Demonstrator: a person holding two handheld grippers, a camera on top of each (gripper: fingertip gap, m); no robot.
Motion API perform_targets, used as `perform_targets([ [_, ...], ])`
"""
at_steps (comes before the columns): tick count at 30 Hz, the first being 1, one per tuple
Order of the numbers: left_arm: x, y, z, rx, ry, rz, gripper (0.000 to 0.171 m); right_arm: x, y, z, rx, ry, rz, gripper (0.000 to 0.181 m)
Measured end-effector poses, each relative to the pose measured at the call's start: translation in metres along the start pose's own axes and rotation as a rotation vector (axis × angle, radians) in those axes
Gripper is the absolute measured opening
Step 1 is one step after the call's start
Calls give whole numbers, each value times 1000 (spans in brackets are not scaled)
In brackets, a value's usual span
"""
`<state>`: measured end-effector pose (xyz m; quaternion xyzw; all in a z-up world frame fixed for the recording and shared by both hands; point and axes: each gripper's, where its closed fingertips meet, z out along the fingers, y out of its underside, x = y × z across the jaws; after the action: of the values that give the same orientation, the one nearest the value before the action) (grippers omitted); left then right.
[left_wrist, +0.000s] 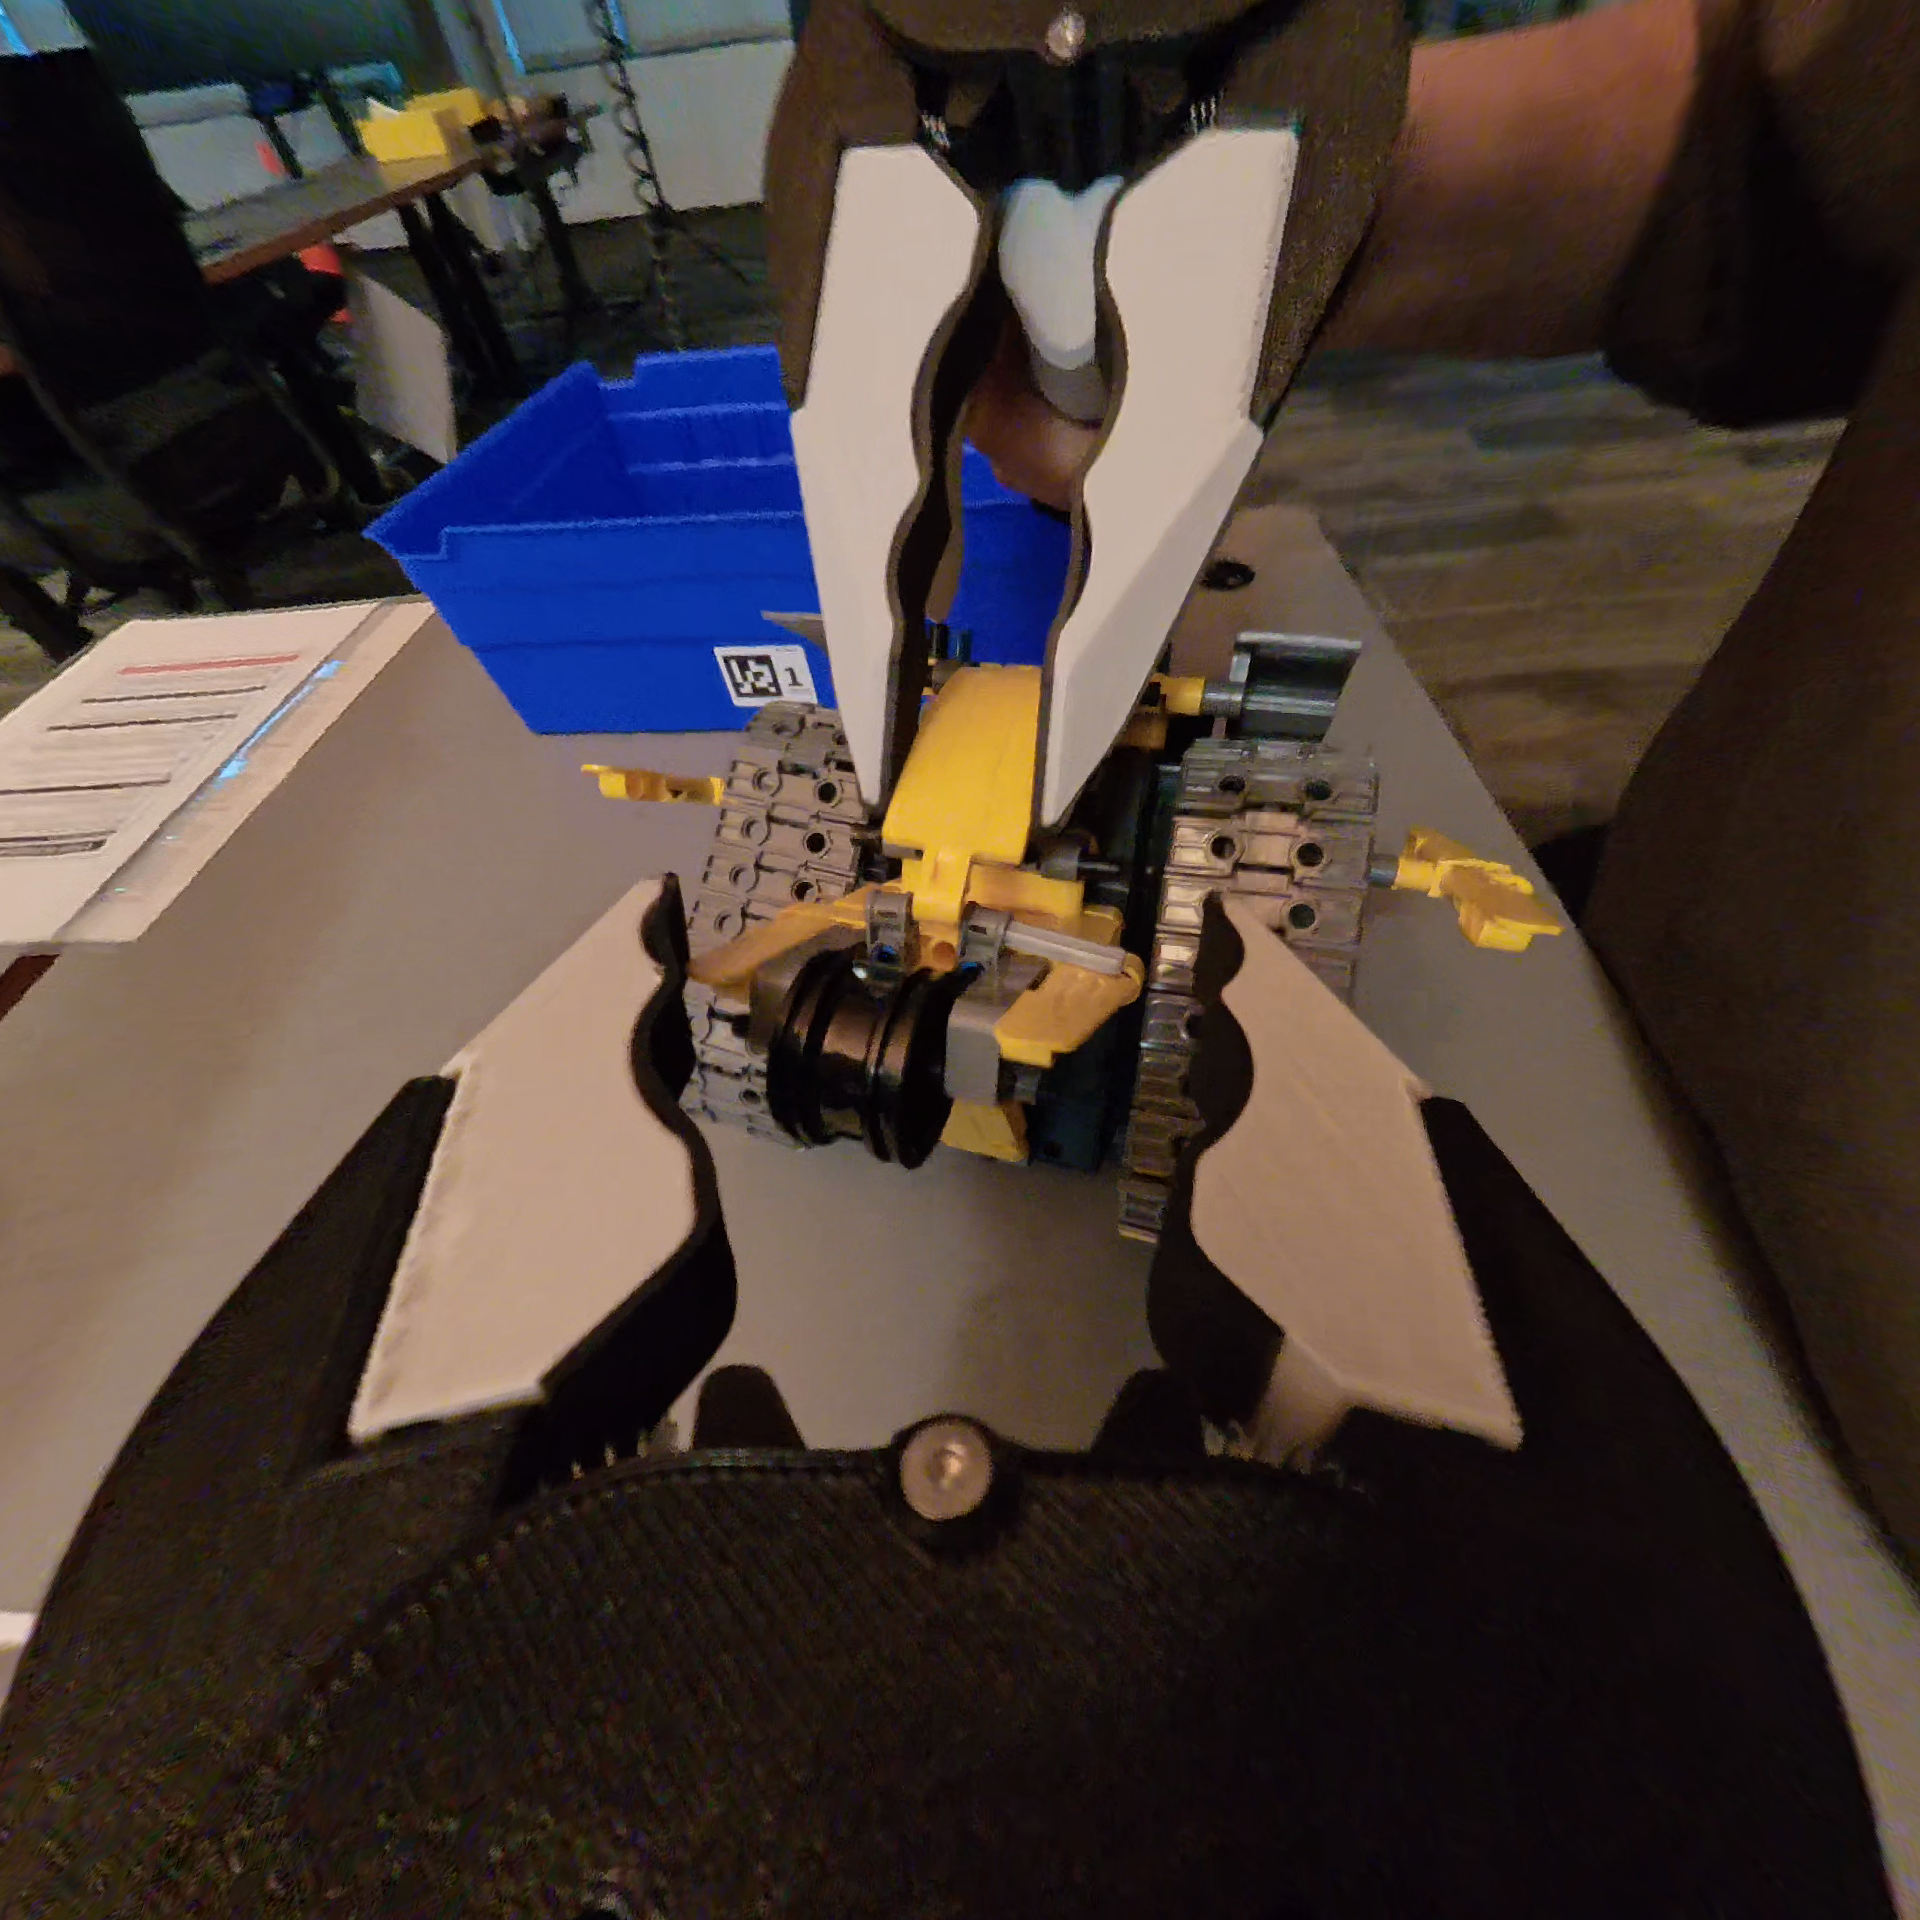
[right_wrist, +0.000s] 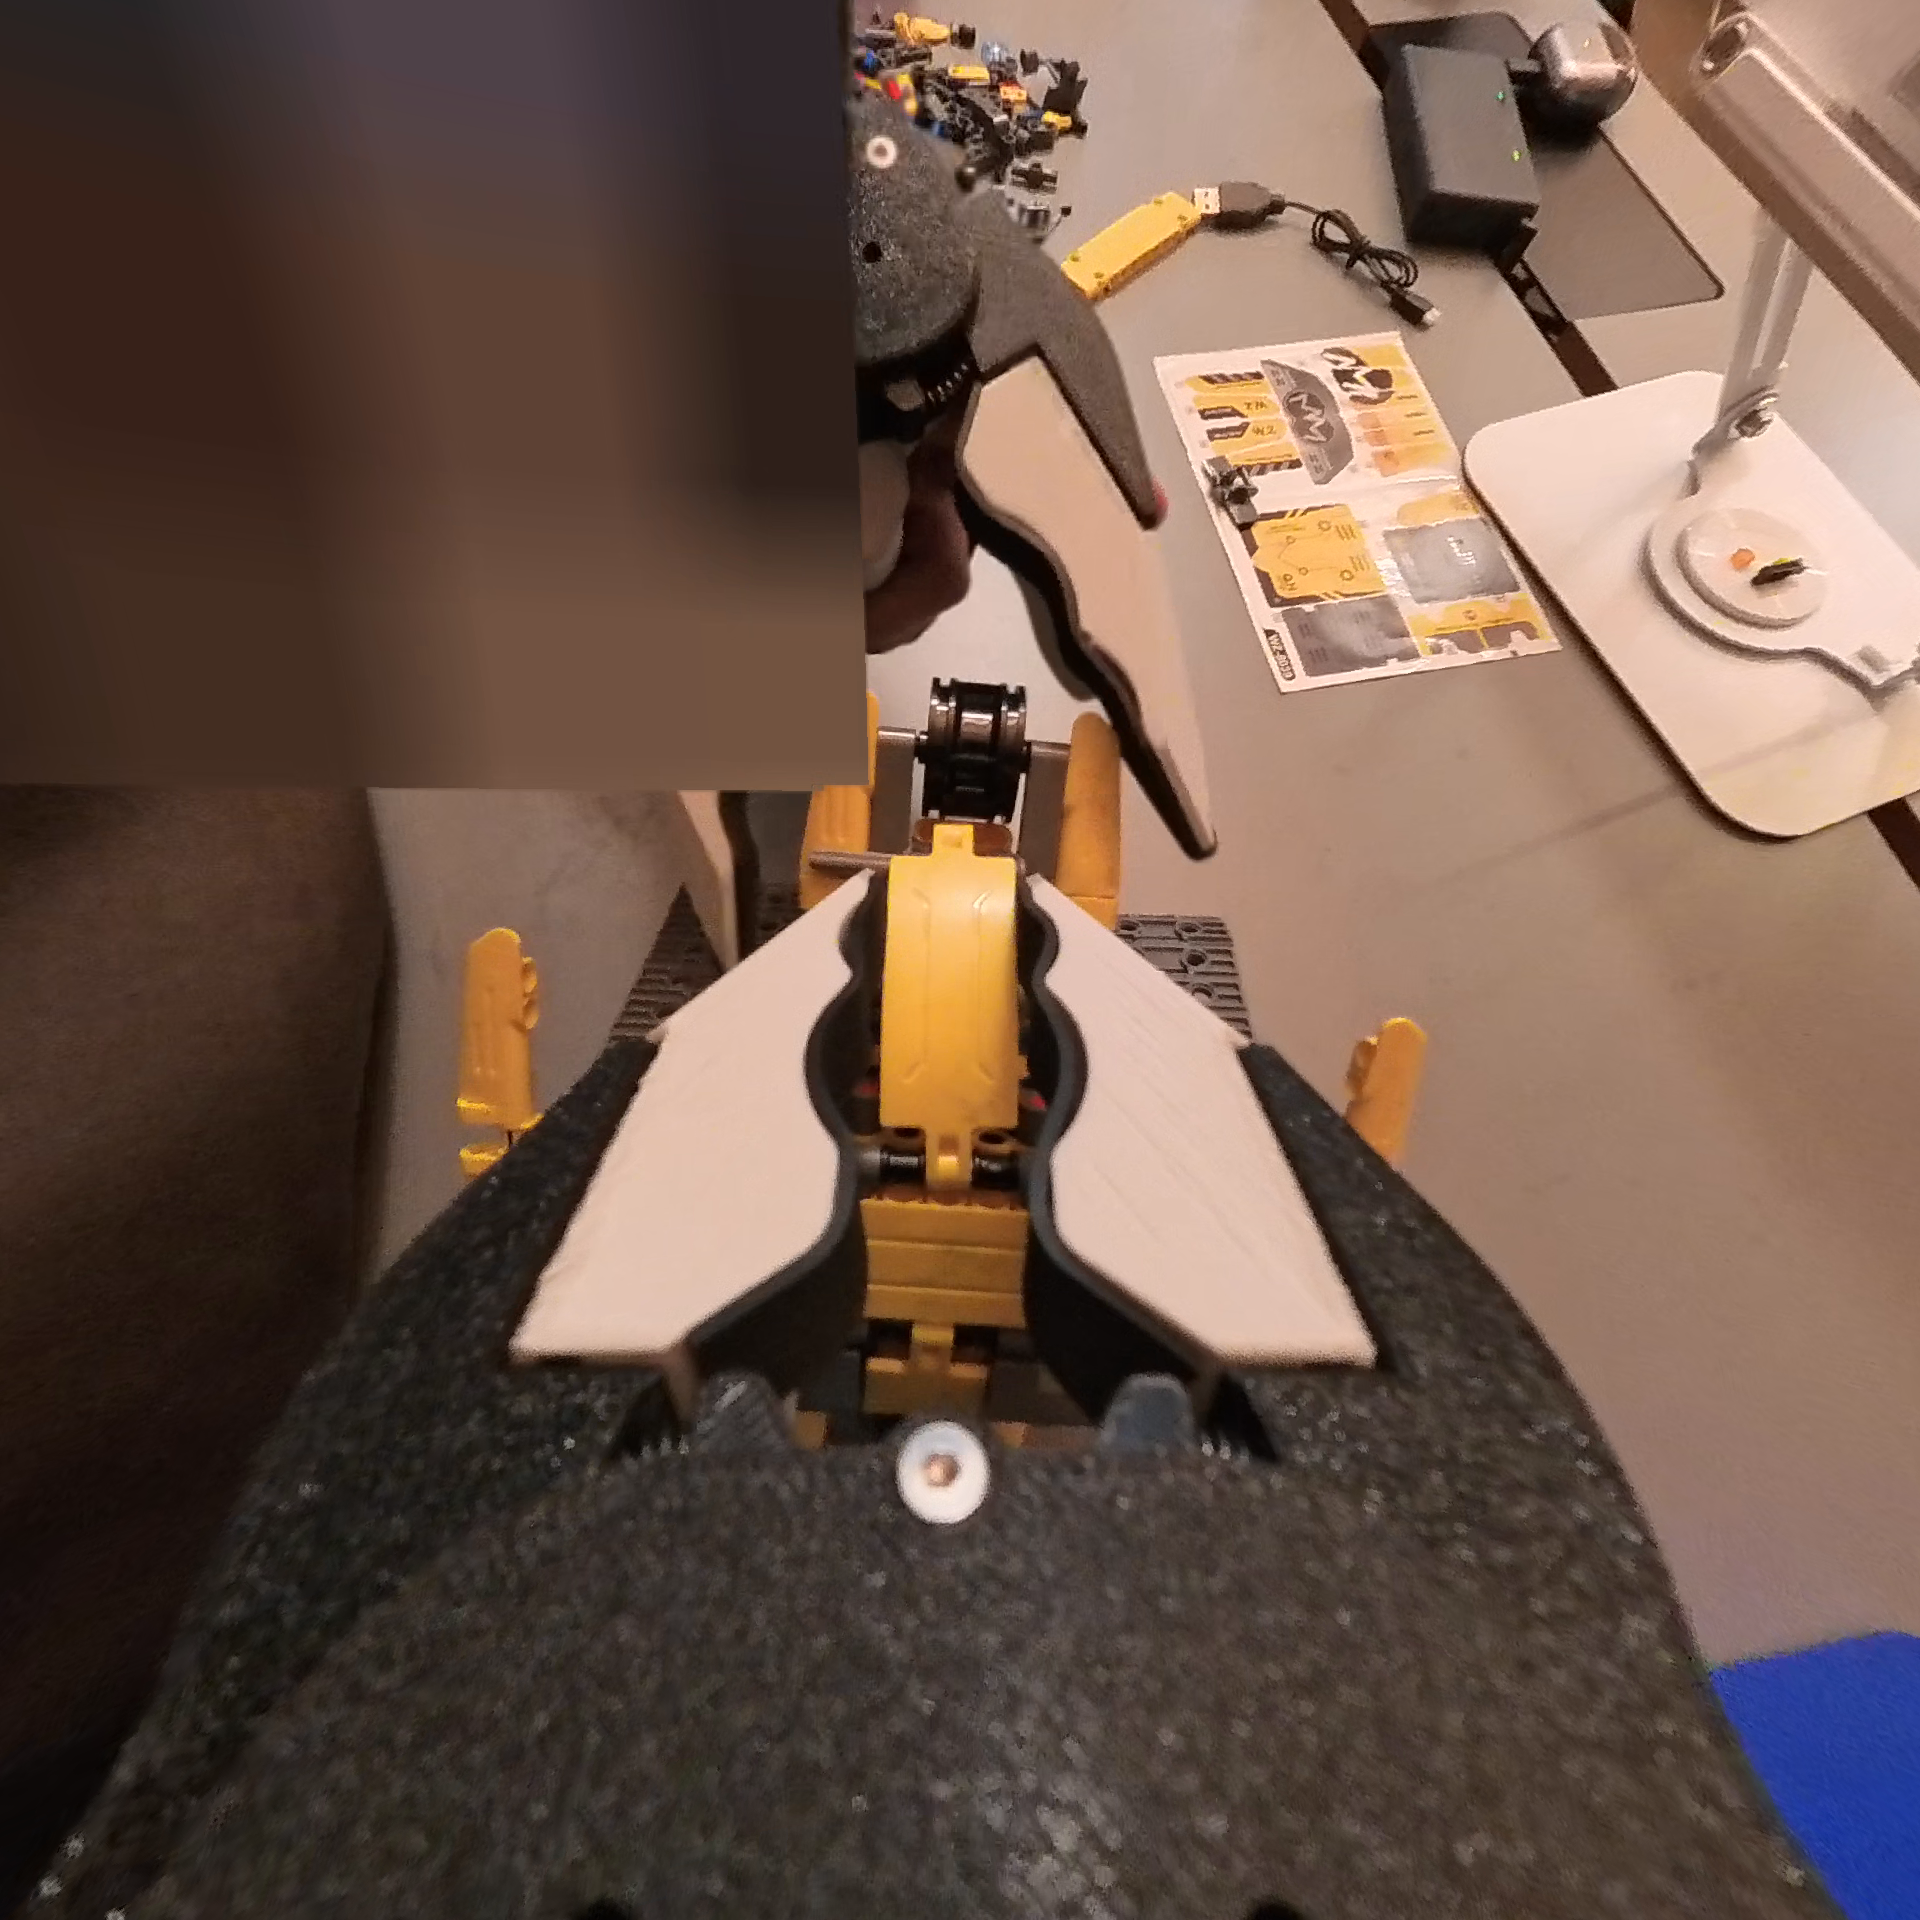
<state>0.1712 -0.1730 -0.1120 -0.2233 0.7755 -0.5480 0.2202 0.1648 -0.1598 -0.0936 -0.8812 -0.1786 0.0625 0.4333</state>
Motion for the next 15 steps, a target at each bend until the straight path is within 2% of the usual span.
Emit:
perform_targets([
  [3, -4, 4, 5, -38, 9, 68, 87, 1, -1, 0, 15, 1, 25, 23],
  [8, -3, 0, 8, -4, 46, 84, 85, 1, 3, 0, -30, 22, 21, 23],
  [10, -3, -1, 6, 5, 60, 77, 79, 0, 5, 1, -84, 42, -25, 24],
  [15, -3, 0, 6, 13, 40, 75, 80, 3, 13, 3, -291, 154, -226, 23],
])
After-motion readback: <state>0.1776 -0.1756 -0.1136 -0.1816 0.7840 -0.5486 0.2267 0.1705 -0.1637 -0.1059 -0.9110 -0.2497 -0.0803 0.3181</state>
